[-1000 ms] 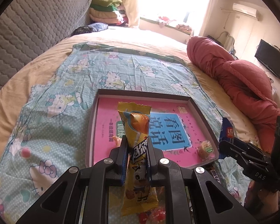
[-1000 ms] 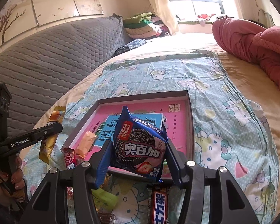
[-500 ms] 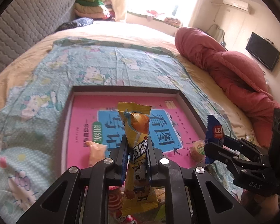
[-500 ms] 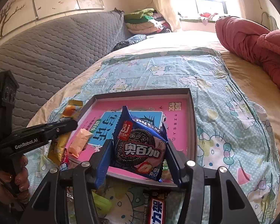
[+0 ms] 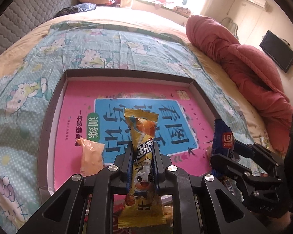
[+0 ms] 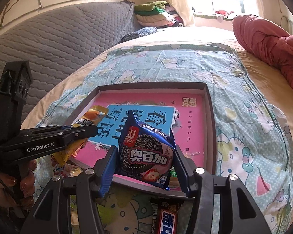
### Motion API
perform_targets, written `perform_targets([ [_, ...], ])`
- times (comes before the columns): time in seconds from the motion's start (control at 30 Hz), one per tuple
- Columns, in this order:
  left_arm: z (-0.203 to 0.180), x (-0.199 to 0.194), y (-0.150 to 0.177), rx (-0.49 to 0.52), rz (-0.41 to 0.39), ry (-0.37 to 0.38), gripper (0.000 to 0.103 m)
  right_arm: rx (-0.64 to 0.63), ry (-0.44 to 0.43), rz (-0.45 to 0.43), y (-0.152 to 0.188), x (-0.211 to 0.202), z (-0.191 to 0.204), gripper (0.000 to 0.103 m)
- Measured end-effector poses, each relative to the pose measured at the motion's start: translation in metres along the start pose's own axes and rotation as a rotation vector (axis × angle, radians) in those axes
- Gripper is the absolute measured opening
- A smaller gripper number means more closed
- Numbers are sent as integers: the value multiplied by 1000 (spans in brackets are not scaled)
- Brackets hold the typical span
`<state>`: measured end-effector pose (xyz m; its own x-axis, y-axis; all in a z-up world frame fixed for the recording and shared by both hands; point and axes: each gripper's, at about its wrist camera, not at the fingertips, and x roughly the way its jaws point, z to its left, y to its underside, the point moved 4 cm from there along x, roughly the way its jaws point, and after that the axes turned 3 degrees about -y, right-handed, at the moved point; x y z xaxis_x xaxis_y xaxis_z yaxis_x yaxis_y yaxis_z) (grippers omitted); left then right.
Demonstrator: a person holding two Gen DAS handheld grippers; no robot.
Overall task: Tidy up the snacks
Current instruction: 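Carry the yellow stick into the tray while the right carries the cookie pack there, then open the left gripper on the yellow stick while the right releases the cookie pack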
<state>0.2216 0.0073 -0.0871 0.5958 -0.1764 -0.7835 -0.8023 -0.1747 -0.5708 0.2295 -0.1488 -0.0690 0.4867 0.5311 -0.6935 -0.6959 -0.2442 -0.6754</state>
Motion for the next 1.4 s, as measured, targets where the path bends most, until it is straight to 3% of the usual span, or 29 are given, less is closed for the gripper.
perform_targets([
  [0.77,5,14,7,-6,50,-23,18,-26,11,55,6,19,5,59],
  [1.4,4,4,2,-14,33,-3,38,-5,24,39,3,15,0,59],
])
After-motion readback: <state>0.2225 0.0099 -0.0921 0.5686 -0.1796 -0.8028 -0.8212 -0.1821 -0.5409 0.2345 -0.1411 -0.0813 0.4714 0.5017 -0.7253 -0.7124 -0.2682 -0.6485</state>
